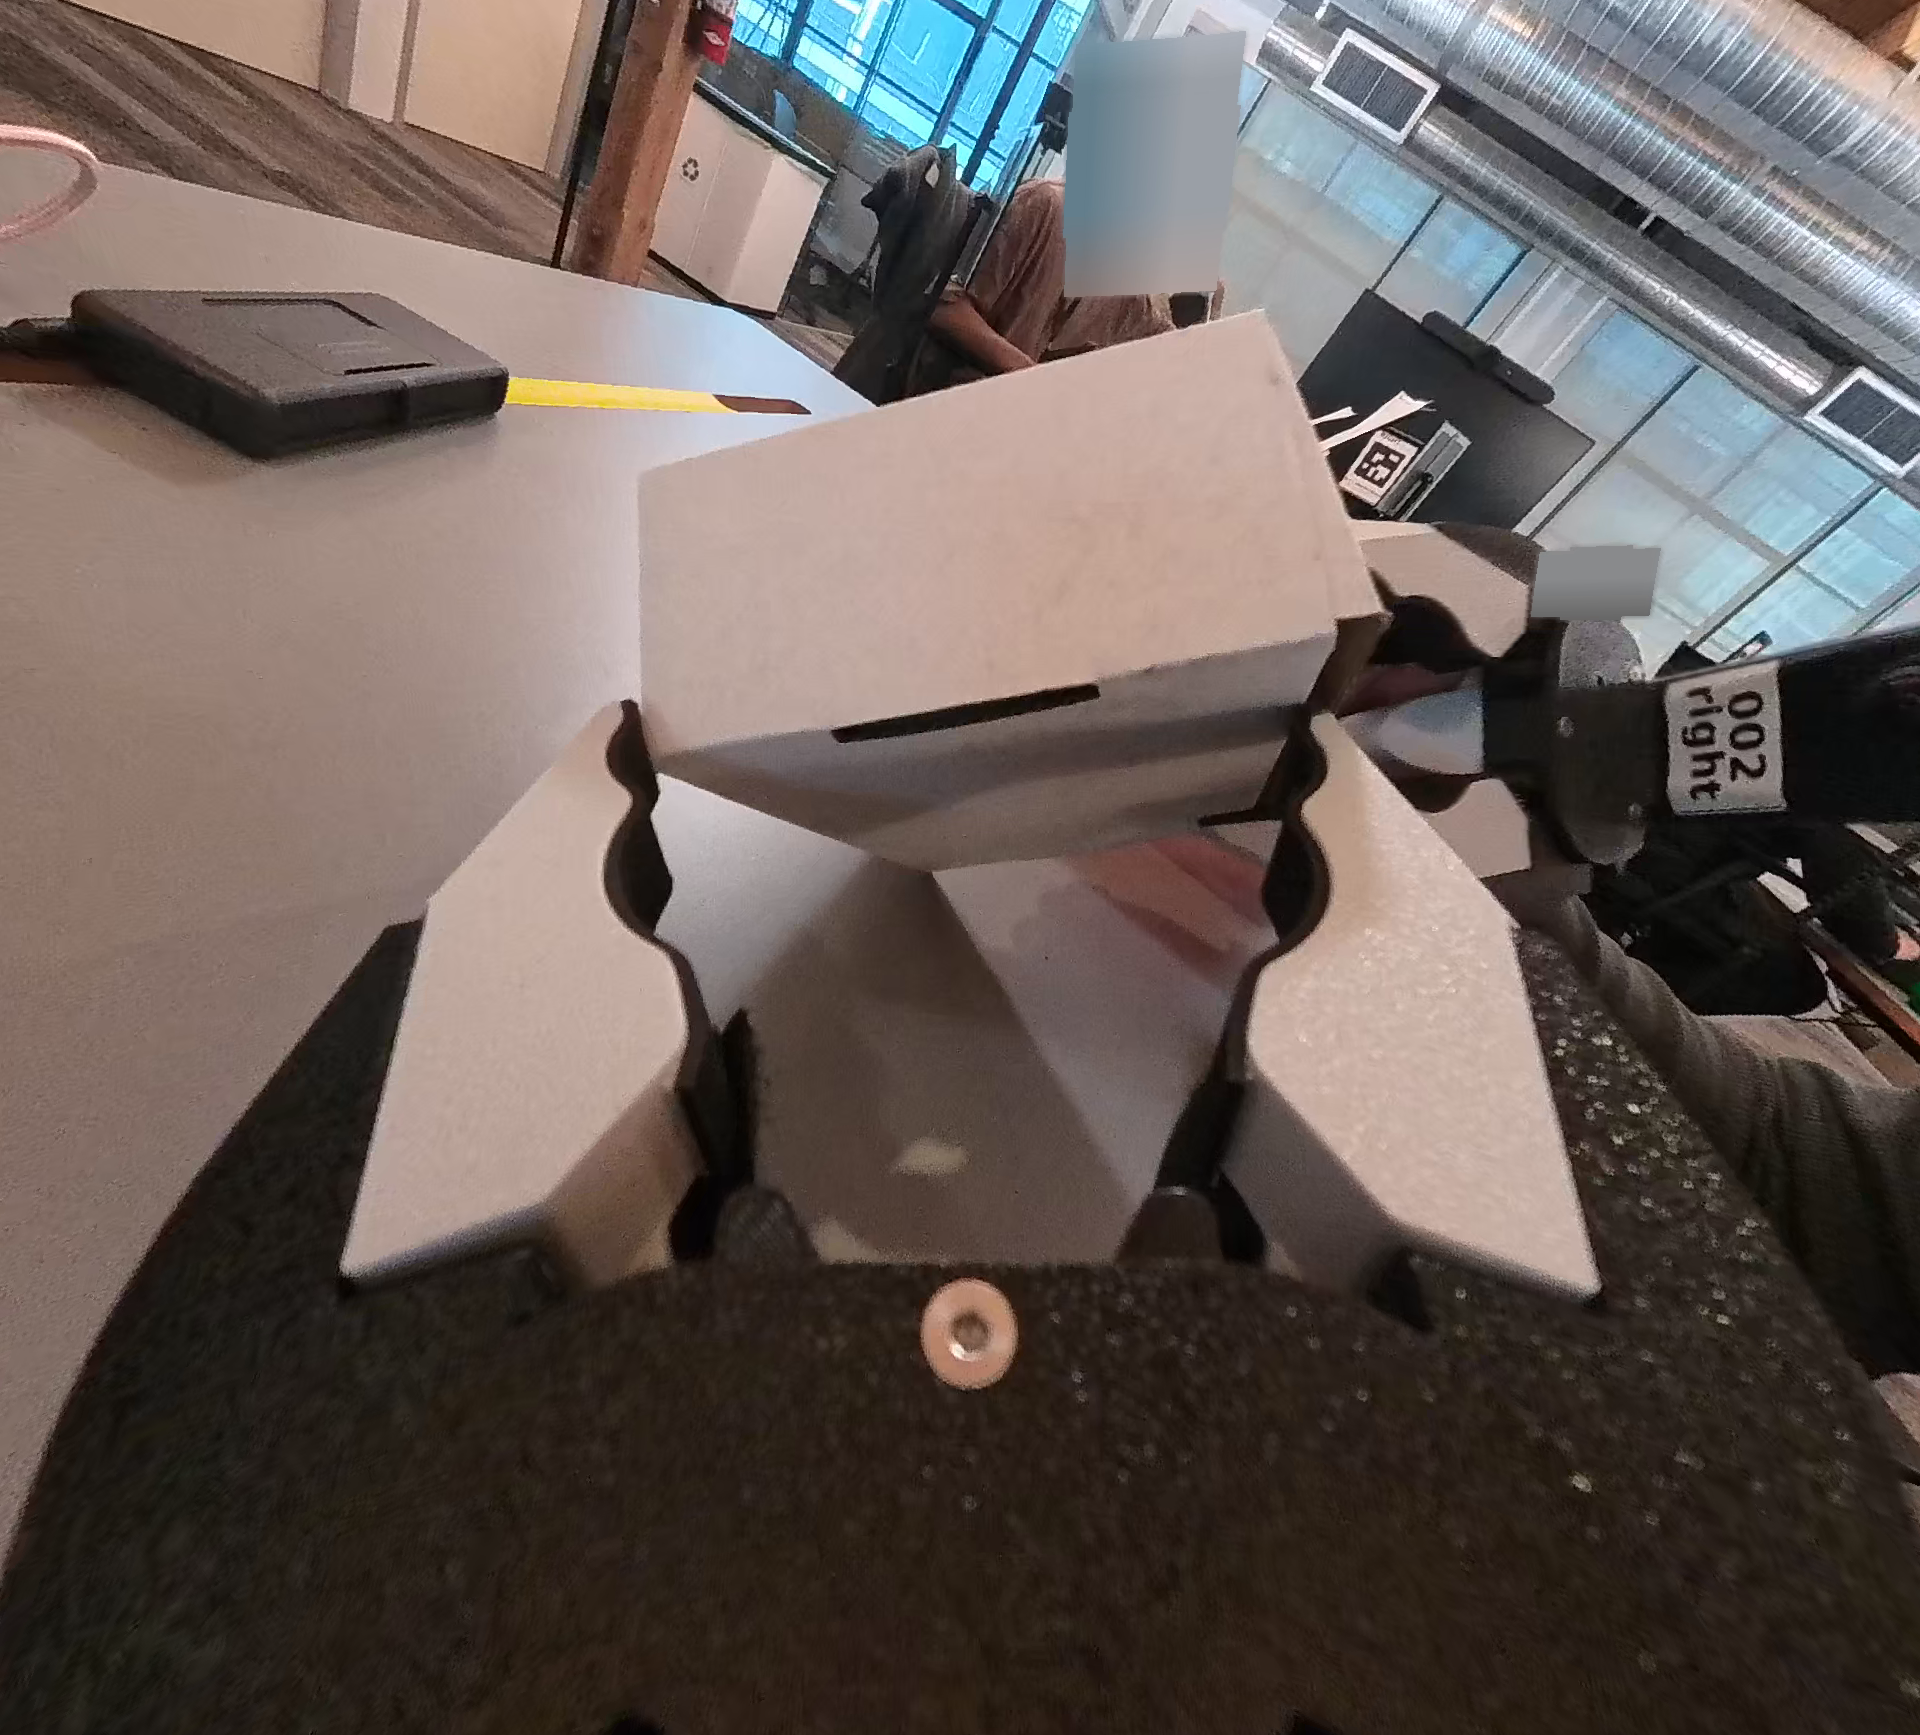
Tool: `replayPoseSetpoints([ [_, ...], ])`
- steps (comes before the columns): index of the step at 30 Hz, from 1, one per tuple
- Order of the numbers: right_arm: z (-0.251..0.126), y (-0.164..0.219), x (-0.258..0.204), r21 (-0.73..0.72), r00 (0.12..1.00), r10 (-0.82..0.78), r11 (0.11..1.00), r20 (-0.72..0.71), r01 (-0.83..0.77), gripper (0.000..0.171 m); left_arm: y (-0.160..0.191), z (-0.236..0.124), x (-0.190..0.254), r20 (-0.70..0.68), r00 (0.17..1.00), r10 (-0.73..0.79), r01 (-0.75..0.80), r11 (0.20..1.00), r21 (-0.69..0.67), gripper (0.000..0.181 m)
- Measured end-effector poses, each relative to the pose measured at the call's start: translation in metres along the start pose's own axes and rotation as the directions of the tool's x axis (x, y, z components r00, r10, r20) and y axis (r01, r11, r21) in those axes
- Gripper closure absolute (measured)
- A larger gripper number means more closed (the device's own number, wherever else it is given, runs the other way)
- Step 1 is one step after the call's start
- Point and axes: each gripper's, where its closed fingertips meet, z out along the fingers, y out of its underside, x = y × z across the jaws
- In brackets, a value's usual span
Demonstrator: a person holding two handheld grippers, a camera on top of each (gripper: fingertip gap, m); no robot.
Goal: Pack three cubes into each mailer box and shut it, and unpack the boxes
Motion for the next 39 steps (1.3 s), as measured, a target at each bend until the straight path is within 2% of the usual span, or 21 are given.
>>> replayPoseSetpoints([
  [4,-0.009,-0.011,0.010,0.081,0.999,0.038,0.996,-0.027,-0.036,0.114,0.002,0.000,-0.002,0.004,1.000,0.001,-0.001,1.000,-0.012,0.064],
  [7,-0.009,-0.009,0.008,0.041,0.999,-0.029,0.999,-0.029,0.030,0.114,0.004,0.001,-0.001,0.002,1.000,0.018,-0.018,0.999,-0.027,0.064],
  [10,-0.007,-0.008,0.004,0.022,0.996,-0.080,0.997,-0.033,0.080,0.124,0.006,0.001,-0.003,0.005,1.000,0.019,-0.019,0.999,-0.041,0.064],
  [11,-0.007,-0.007,0.003,0.018,0.995,-0.089,0.996,-0.034,0.090,0.128,0.007,0.001,-0.005,0.014,1.000,0.024,-0.023,0.999,-0.047,0.088],
  [12,-0.008,-0.008,0.007,0.021,0.992,-0.105,0.994,-0.067,0.107,0.145,0.007,-0.004,-0.014,0.073,0.996,0.043,-0.039,0.998,-0.052,0.112],
  [13,-0.012,-0.009,0.022,0.012,0.979,-0.127,0.991,-0.157,0.131,0.148,0.003,-0.008,-0.011,0.035,0.994,0.103,-0.102,0.995,-0.015,0.136],
  [14,-0.015,-0.008,0.025,0.001,0.975,-0.151,0.988,-0.160,0.153,0.158,0.001,-0.010,-0.011,0.029,0.996,0.082,-0.082,0.997,-0.010,0.161],
  [17,-0.015,-0.006,0.025,0.021,0.983,-0.104,0.994,-0.149,0.108,0.158,-0.010,-0.011,-0.012,0.046,0.997,0.068,-0.070,0.996,0.046,0.160],
  [21,-0.013,-0.007,0.022,0.025,0.984,-0.105,0.994,-0.145,0.110,0.159,-0.006,-0.008,-0.009,0.045,0.996,0.079,-0.080,0.996,0.030,0.146],
  [26,-0.012,-0.009,0.019,0.043,0.986,-0.103,0.993,-0.131,0.109,0.157,-0.006,-0.009,-0.009,0.032,0.997,0.073,-0.074,0.997,0.033,0.139],
  [28,-0.012,-0.008,0.017,0.051,0.988,-0.103,0.993,-0.117,0.110,0.140,-0.005,-0.008,-0.011,0.035,0.997,0.063,-0.064,0.998,0.028,0.132],
  [30,-0.011,-0.006,0.019,0.049,0.989,-0.088,0.994,-0.120,0.094,0.110,-0.003,-0.008,-0.012,0.032,0.998,0.051,-0.052,0.998,0.026,0.131],
  [32,-0.008,0.001,0.020,0.015,0.993,-0.058,0.998,-0.103,0.060,0.091,-0.003,-0.008,-0.012,0.031,0.998,0.049,-0.049,0.999,0.021,0.131],
  [34,-0.006,0.008,0.021,-0.003,0.995,-0.039,0.999,-0.093,0.039,0.084,-0.001,-0.008,-0.013,0.034,0.998,0.058,-0.059,0.998,0.010,0.131],
  [39,-0.004,0.026,0.027,-0.013,0.994,0.079,0.997,-0.079,-0.080,0.084,0.002,-0.006,-0.015,0.031,0.999,0.039,-0.039,0.999,0.000,0.131],
])
